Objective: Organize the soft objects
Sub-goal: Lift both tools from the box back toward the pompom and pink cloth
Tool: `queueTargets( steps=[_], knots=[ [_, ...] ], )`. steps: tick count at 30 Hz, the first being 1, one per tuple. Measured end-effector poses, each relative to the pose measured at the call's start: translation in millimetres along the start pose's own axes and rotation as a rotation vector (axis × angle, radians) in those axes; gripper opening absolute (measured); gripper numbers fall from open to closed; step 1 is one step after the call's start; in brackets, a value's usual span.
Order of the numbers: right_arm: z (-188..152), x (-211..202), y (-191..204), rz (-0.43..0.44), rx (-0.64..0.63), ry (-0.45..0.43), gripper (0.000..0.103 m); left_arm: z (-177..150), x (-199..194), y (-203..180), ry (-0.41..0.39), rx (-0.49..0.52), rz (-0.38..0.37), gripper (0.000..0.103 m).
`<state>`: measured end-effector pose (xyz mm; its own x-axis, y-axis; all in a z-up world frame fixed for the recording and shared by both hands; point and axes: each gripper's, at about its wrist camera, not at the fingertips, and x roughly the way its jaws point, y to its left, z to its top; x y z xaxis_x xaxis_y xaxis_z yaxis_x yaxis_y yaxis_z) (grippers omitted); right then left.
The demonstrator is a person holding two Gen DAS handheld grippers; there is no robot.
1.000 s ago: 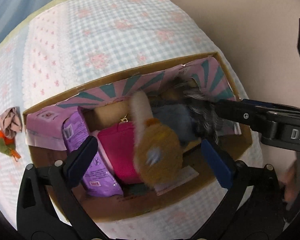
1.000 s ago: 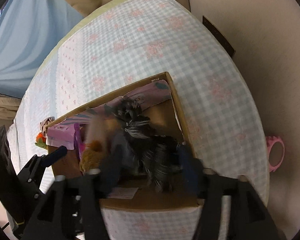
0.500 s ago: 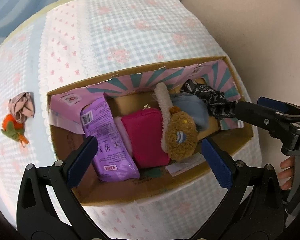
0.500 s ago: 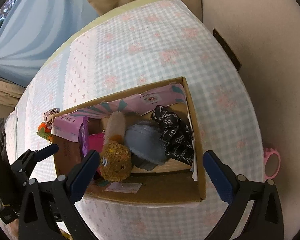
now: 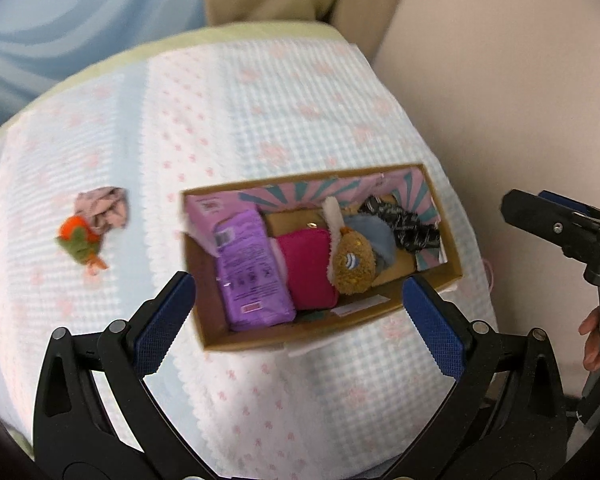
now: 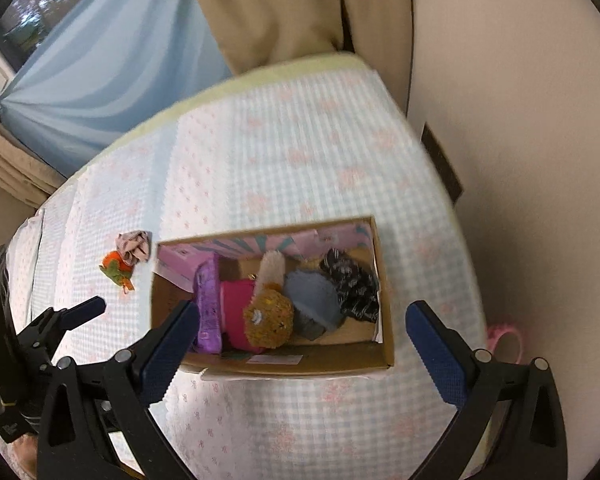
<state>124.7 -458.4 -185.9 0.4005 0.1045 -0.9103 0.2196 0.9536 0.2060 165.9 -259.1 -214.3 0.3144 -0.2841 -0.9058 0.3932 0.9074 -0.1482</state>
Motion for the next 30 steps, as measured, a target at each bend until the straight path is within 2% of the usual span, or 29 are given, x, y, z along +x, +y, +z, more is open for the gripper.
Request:
queueTargets(
  steps=[7,12,16,23,30],
  knots=[
    [-9.7,-66.0,45.2,-0.015,-0.108,-0.116,0.103,-24.2,-86.1,32.0,-0.125,-0.078,0.058,0.103],
    [-17.9,-97.1,82.1,0.067,-0.156,-0.160,0.103,-49.1,-133.1,61.9,-0.182,-0.167,0.135,0.103],
    [-25.3,-110.7,112.5,0.093,-0.211,-0.195,0.103,-72.2,-160.0,89.6,-0.211,-0.239,0.173,0.103],
    [-33.2,-110.7,158.9,0.141,-0.273,-0.194,0.103,-100.6,-176.2,140.7,-0.224,-0.355,0.189,0.103],
    [-27.1,-90.2,200.8,0.146,-0.292,-0.173,0.103,-92.7,-165.5,191.3,-0.222,-0.374,0.184,0.103]
  ],
)
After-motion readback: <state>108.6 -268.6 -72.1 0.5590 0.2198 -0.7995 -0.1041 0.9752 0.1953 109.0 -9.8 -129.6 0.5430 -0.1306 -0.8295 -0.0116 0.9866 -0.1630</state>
